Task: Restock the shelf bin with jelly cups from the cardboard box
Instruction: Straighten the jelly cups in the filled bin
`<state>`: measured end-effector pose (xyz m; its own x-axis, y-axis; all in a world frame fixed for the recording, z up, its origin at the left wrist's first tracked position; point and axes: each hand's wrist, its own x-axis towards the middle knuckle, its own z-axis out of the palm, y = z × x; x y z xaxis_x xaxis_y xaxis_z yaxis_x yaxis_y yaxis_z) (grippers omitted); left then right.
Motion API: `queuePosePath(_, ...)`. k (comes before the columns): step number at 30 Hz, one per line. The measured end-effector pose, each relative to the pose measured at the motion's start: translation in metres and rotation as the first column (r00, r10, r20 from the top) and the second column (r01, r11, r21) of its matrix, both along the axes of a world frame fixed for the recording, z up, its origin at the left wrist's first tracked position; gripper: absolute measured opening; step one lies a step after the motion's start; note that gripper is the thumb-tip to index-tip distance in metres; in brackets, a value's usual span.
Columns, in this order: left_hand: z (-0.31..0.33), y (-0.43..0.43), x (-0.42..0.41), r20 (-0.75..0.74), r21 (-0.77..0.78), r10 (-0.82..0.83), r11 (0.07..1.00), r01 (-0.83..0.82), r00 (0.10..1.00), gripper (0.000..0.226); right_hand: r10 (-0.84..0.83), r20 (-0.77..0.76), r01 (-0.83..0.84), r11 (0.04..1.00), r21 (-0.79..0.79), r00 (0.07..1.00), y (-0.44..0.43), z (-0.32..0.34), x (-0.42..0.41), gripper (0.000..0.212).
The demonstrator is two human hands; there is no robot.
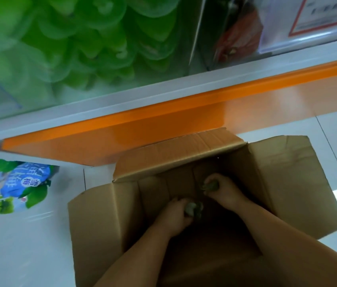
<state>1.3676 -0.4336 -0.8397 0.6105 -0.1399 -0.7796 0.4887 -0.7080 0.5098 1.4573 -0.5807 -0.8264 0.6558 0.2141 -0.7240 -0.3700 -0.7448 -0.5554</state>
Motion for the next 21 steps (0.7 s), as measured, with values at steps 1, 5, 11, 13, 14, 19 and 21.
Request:
queuePosePath(1, 0.005, 0.005, 0.001, -0.001, -0.016, 0.055, 0.998, -0.055, 0.999, 0.051, 0.028, -0.012, -0.028, 1.0, 0.014, 1.0, 0.001, 0.004, 0.0, 0.022)
queuePosePath(5, 0.041, 0.022, 0.007, -0.007, -0.056, 0.2, 0.978, -0.2, 0.98, 0.045, 0.146, 0.03, -0.147, 0.989, 0.028, 0.989, 0.003, 0.034, -0.005, 0.027)
queuePosePath(11, 0.124, 0.044, 0.009, 0.128, -0.052, 0.14, 0.99, -0.135, 0.982, 0.041, 0.186, 0.21, -0.209, 0.973, 0.096, 0.96, 0.011, 0.11, -0.007, 0.032)
queuePosePath(13, 0.153, 0.049, 0.006, 0.197, -0.023, 0.098, 0.995, -0.095, 0.976, 0.04, 0.207, 0.289, -0.25, 0.961, 0.121, 0.935, 0.014, 0.138, -0.011, 0.033)
queuePosePath(14, 0.169, 0.052, 0.003, 0.244, -0.015, 0.089, 0.996, -0.088, 0.966, 0.039, 0.223, 0.333, -0.278, 0.953, 0.125, 0.916, 0.016, 0.154, -0.013, 0.034)
queuePosePath(19, 0.255, 0.069, -0.006, 0.486, 0.073, -0.008, 0.997, -0.032, 0.874, 0.044, 0.272, 0.572, -0.399, 0.911, 0.106, 0.774, 0.023, 0.239, -0.017, 0.036)
queuePosePath(21, 0.292, 0.075, -0.01, 0.564, 0.072, -0.016, 0.997, -0.031, 0.826, 0.042, 0.251, 0.654, -0.426, 0.897, 0.121, 0.714, 0.027, 0.274, -0.021, 0.036)
